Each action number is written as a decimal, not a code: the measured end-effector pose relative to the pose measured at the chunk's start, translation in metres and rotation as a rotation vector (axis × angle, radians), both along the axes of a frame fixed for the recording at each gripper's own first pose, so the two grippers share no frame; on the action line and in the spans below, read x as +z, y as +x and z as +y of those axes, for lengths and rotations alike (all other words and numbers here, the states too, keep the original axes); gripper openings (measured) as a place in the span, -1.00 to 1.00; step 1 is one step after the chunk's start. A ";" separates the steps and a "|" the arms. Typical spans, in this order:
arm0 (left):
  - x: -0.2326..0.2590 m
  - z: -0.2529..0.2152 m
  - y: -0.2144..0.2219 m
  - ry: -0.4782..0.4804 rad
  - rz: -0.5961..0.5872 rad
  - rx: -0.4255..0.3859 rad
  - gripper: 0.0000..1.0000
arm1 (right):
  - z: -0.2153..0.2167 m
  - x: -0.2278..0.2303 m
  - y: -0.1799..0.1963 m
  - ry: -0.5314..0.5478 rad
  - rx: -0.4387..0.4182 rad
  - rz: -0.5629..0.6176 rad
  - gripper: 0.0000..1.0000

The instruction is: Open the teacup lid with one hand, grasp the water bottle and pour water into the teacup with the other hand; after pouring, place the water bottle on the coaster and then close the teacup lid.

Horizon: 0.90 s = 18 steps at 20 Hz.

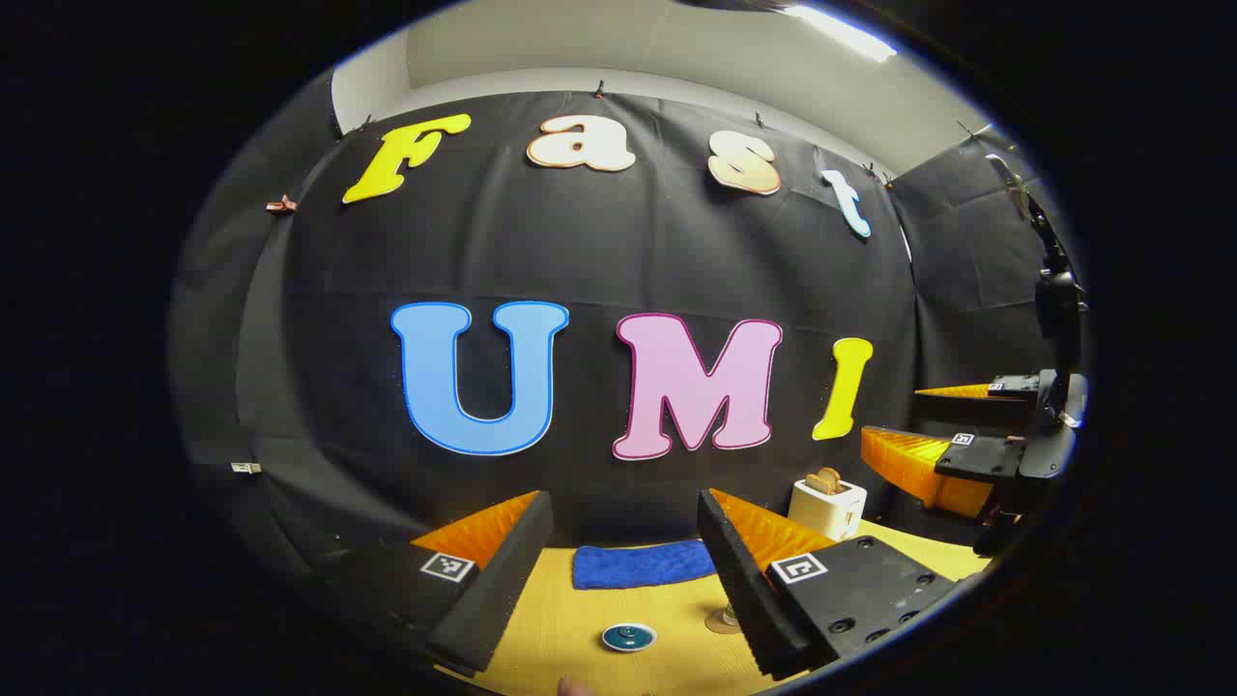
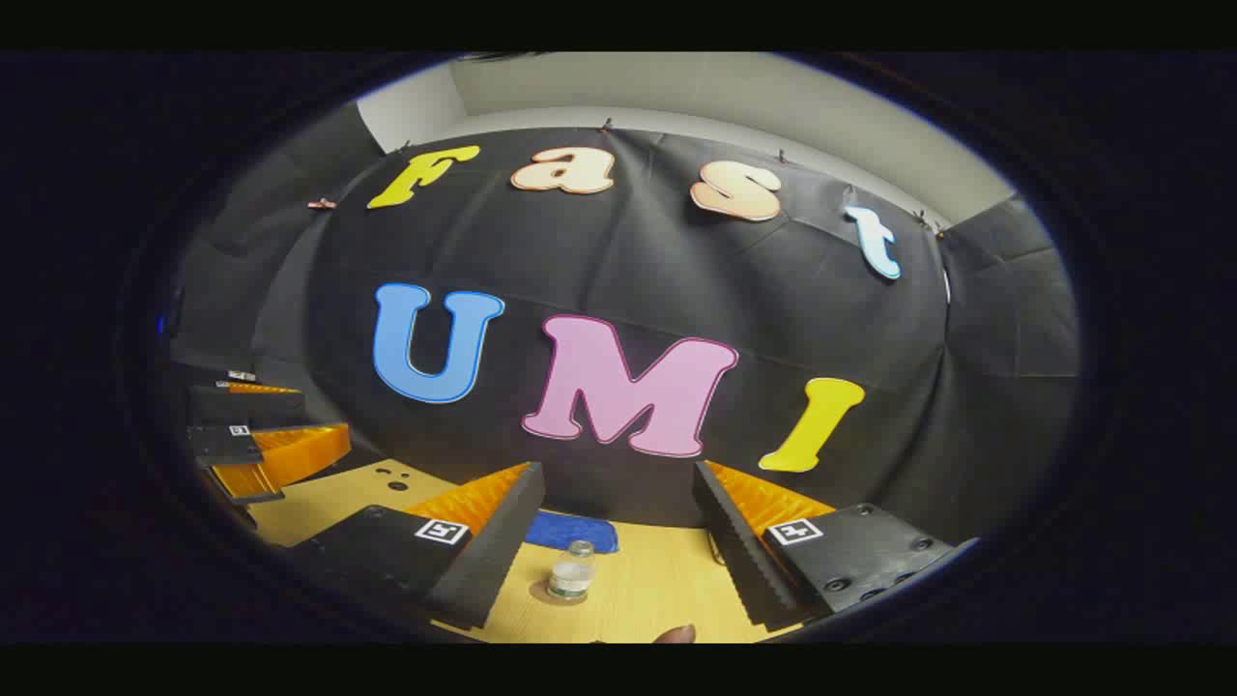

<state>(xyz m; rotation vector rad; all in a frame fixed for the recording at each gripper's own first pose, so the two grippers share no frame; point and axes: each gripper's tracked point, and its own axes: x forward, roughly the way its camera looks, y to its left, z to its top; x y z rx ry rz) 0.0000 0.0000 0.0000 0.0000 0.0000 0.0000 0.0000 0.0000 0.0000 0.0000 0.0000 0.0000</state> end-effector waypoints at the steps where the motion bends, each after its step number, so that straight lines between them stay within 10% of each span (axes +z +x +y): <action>1: 0.000 -0.001 0.000 0.002 0.002 -0.004 0.91 | -0.001 0.001 0.000 0.000 0.001 0.000 0.92; 18: -0.037 -0.024 0.024 0.035 0.039 -0.065 0.91 | 0.012 -0.031 0.025 0.010 0.047 0.025 0.92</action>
